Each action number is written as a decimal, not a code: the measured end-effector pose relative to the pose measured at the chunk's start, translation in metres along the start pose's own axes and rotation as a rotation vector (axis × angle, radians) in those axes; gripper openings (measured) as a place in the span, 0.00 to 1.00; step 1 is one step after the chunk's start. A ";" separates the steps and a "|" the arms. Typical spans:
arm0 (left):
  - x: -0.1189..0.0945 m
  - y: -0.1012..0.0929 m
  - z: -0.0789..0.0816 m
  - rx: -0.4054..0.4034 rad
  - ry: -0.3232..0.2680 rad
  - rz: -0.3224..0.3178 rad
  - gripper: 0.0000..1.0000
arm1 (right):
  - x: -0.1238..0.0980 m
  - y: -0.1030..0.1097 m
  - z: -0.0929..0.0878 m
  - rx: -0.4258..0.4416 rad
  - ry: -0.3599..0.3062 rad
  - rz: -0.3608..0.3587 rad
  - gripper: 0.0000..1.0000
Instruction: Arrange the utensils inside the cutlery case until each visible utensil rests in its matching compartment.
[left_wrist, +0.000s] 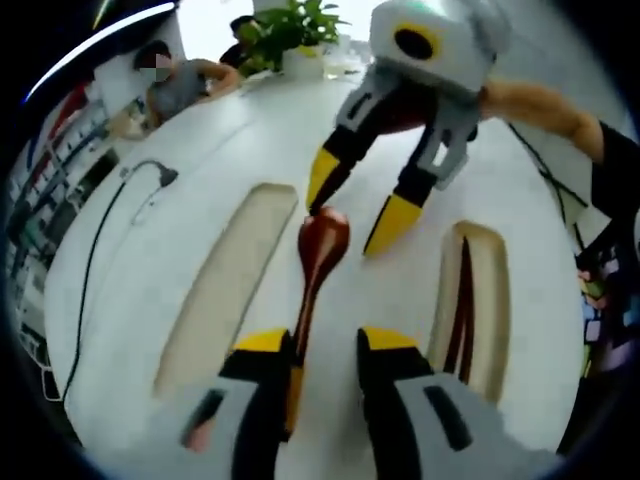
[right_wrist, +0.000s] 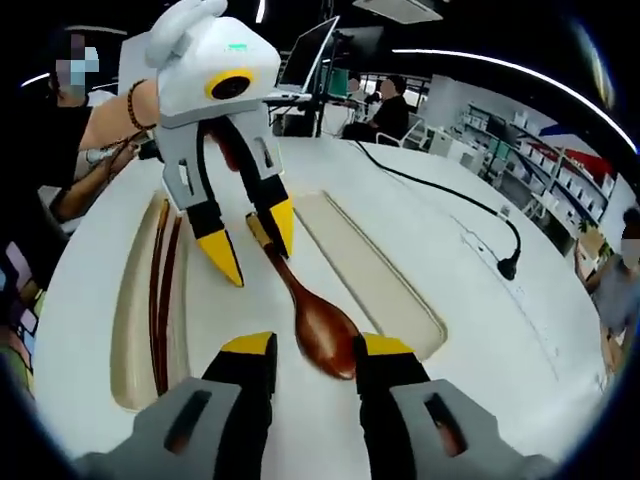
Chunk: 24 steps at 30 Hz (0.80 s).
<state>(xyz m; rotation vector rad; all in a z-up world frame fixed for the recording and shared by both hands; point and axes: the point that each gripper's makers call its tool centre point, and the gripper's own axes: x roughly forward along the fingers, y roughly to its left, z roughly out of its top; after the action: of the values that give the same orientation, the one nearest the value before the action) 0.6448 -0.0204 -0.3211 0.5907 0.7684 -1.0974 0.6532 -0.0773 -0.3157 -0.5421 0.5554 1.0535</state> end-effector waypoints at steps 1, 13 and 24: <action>0.000 0.002 -0.001 0.005 -0.001 0.000 0.27 | 0.001 0.000 -0.001 -0.007 0.006 -0.002 0.32; 0.004 0.008 0.002 -0.026 -0.047 -0.032 0.19 | 0.006 0.002 0.002 0.038 0.005 0.019 0.28; 0.005 0.011 0.006 -0.004 -0.076 -0.035 0.15 | 0.004 0.005 0.001 0.128 0.006 0.058 0.27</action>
<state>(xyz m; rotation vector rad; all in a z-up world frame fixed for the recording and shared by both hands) 0.6576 -0.0235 -0.3210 0.5309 0.7170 -1.1436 0.6505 -0.0721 -0.3181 -0.4191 0.6427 1.0639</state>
